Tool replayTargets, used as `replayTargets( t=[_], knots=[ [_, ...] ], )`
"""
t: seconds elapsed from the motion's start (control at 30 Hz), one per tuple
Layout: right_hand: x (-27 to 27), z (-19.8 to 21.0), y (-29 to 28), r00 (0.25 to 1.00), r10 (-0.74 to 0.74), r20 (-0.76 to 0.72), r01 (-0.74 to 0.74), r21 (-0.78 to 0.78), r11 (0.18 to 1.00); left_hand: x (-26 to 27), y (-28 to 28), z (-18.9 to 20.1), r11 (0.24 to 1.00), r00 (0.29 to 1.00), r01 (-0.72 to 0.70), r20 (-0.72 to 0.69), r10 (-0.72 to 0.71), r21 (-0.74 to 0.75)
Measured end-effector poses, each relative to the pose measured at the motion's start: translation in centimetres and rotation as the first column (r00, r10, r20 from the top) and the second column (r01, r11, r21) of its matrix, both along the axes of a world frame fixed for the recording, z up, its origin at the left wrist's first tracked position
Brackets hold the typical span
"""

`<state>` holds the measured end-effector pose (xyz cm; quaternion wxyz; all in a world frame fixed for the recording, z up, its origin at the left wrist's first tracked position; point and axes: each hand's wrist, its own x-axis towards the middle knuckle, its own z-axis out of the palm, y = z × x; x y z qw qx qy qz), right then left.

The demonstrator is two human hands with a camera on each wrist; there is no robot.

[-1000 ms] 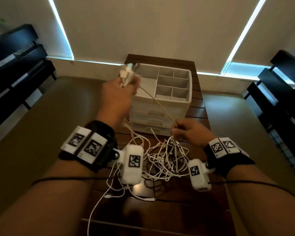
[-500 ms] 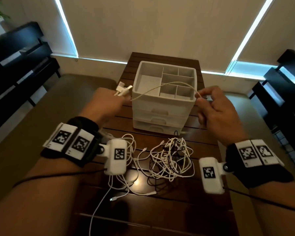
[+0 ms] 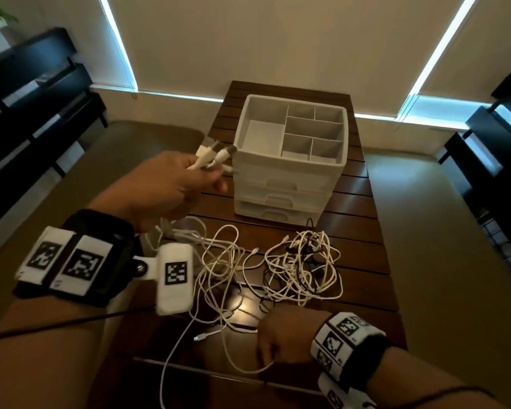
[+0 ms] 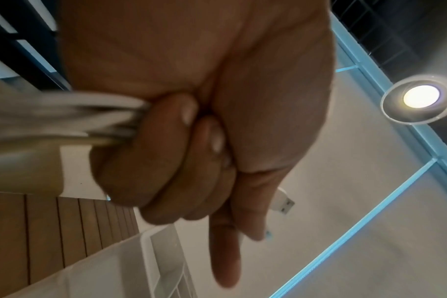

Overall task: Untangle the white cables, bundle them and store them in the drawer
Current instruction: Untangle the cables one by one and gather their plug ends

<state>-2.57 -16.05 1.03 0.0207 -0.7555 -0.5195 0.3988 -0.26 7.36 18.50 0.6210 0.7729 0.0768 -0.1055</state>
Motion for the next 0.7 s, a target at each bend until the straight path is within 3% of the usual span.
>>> replayTargets(
  t=[0.07, 0.13, 0.2, 0.27, 0.33, 0.4, 0.47, 0.6, 0.63, 0.7],
  knots=[
    [1.1, -0.1, 0.3, 0.996, -0.094, -0.010, 0.094, 0.042, 0.995, -0.7, 1.1, -0.3, 0.999, 0.996, 0.026, -0.087, -0.030, -0.047],
    [3.3, 1.4, 1.2, 0.943, -0.334, -0.009, 0.329, 0.198, 0.923, -1.2, 1.9, -1.0, 0.994, 0.990, 0.017, -0.139, -0.031, -0.106],
    [6.1, 2.6, 2.6, 0.797, -0.604, 0.013, 0.563, 0.346, 0.751, -1.3, 2.2, -2.1, 0.994, 0.983, 0.006, -0.181, -0.026, -0.110],
    [8.8, 2.0, 4.0, 0.637, -0.770, 0.048, 0.714, 0.342, 0.611, -1.1, 2.2, -3.6, 0.999, 0.976, 0.005, -0.217, -0.014, -0.045],
    [10.1, 0.2, 5.0, 0.615, -0.765, 0.190, 0.744, 0.183, 0.643, -0.9, 2.2, -4.8, 1.000, 0.967, 0.016, -0.255, -0.012, 0.014],
    [9.9, -1.6, 5.1, 0.687, -0.636, 0.351, 0.682, -0.011, 0.731, -0.7, 2.2, -5.8, 0.999, 0.957, 0.050, -0.286, -0.043, 0.017],
    [9.4, -3.0, 4.7, 0.742, -0.528, 0.414, 0.620, -0.122, 0.775, -0.4, 2.1, -6.3, 0.997, 0.952, 0.070, -0.300, -0.061, 0.019],
    [10.4, -4.1, 3.5, 0.737, -0.588, 0.333, 0.635, -0.044, 0.771, 0.5, 1.9, -7.2, 0.998, 0.952, 0.060, -0.303, -0.052, 0.016],
    [11.0, -3.7, 3.4, 0.711, -0.633, 0.307, 0.658, 0.025, 0.752, 0.7, 1.8, -7.3, 0.998, 0.953, 0.058, -0.298, -0.053, 0.008],
    [12.4, -1.6, 3.1, 0.597, -0.771, 0.223, 0.742, 0.211, 0.636, 1.1, 1.6, -7.3, 0.998, 0.956, 0.066, -0.284, -0.067, -0.014]
  ],
)
